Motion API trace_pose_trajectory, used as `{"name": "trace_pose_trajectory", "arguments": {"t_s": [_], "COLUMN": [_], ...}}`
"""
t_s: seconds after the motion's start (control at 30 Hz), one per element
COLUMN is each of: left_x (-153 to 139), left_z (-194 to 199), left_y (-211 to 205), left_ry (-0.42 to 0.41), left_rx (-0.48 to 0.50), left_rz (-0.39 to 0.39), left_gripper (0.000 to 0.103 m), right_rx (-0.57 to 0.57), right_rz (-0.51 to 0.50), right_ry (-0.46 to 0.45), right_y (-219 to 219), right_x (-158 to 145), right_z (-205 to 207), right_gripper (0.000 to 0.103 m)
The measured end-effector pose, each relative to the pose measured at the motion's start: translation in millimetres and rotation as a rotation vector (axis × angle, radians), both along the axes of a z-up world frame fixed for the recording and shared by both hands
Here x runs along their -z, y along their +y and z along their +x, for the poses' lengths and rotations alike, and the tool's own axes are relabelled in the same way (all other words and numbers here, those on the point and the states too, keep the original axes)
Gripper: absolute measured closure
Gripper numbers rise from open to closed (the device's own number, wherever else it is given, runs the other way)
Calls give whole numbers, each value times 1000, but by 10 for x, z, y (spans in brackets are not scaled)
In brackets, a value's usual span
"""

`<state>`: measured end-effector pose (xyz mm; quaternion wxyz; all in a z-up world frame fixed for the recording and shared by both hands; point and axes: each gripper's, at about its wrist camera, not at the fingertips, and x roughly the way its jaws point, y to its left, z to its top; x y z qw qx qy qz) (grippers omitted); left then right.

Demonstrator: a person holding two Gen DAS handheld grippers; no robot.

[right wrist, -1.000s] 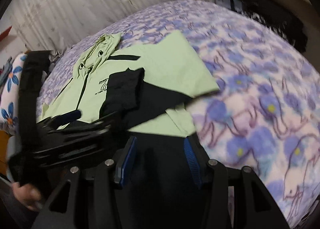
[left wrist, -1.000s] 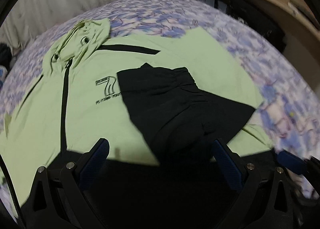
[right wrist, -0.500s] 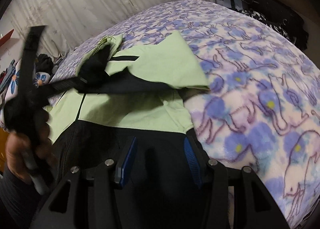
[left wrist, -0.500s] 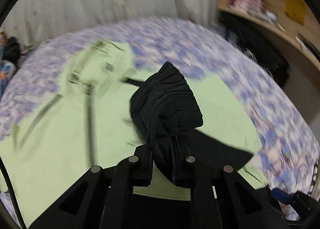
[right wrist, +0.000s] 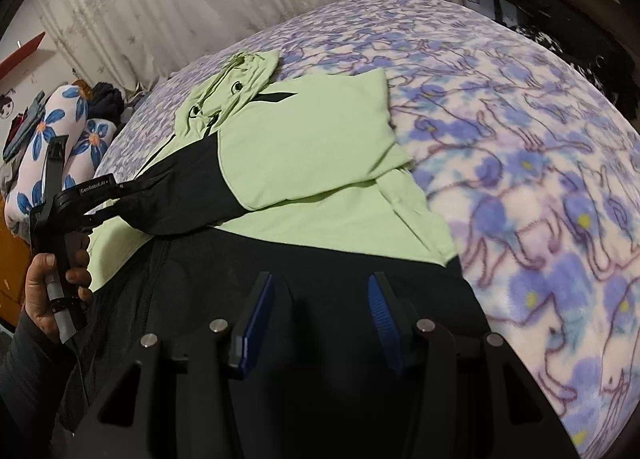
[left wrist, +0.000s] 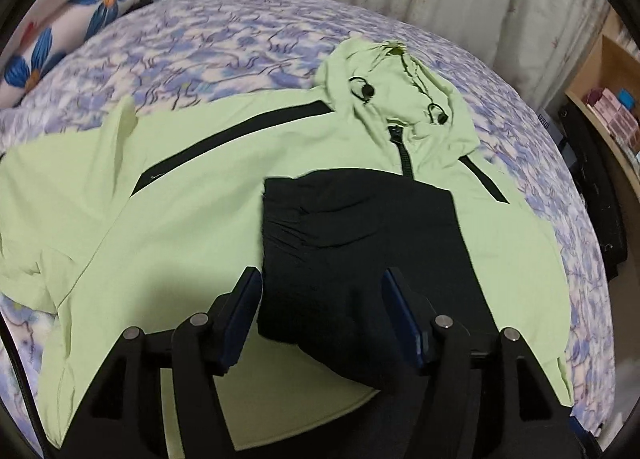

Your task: Fold large clothes

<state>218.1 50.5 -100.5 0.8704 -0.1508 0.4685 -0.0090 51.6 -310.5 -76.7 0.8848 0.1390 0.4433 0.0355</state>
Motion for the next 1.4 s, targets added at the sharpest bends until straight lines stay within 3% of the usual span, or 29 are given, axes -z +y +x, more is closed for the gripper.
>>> {"name": "trace_pose_trajectory", "arguments": {"t_s": [0.13,0.27,0.43,0.5,0.57,0.73,0.77,0.83,0.93,1.03,1.1,1.17,1.23,1.4], "left_x": [76,143,289,311,311,240,191,107,-21,-32,91,250,303,48], "left_z": [84,241,407,452,498,648,691,764,833,838,854,859,836,683], "left_y": [102,150,185,155,109,70,58,54,56,79,93,104,131,215], "left_ry": [23,56,96,94,92,55,38,11,-34,-61,-29,28,51,-5], "left_rx": [26,55,106,134,142,149,149,143,134,109,105,95,81,48], "left_rz": [-55,-63,-83,-97,-62,-35,-25,-9,17,63,93,134,155,189], "left_gripper": [28,28,30,45,69,85,93,94,94,94,92,76,68,61], "right_rx": [-23,-28,10,30,54,80,86,77,53,82,84,83,88,97], "right_rz": [11,1,-16,-14,-15,-7,8,28,20,-40,-96,-119,-129,-165], "right_ry": [-5,-26,-35,-24,15,143,174,206,164,59,108,143,145,106], "right_y": [45,23,-221,-385,-553,-764,-785,-789,-739,-663,-618,-603,-598,-507], "right_x": [-55,-195,-332,-313,-220,168,265,408,376,226,349,421,351,134], "right_z": [121,325,790,1059,1376,1984,2083,2219,2288,2241,2285,2309,2260,2112], "right_gripper": [54,53,38,37,37,37,37,42,98,98,97,91,89,84]}}
